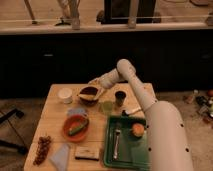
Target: Place banana in purple bowl
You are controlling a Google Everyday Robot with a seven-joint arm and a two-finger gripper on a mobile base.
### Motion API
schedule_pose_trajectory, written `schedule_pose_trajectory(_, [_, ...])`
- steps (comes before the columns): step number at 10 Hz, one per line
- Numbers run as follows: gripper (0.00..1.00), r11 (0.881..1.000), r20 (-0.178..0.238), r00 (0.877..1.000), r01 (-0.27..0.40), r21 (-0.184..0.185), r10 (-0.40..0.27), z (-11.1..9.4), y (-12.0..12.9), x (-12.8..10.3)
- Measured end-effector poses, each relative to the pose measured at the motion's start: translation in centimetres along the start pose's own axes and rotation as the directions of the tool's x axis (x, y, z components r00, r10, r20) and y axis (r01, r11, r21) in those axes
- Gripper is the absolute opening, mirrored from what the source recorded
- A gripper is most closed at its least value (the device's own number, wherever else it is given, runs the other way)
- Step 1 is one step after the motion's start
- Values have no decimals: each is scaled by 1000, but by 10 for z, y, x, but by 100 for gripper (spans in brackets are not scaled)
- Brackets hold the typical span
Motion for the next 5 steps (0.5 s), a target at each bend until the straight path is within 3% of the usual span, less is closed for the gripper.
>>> schedule_pose_trajectory(5, [80,1000,14,1000,-5,17,4,-10,1,4])
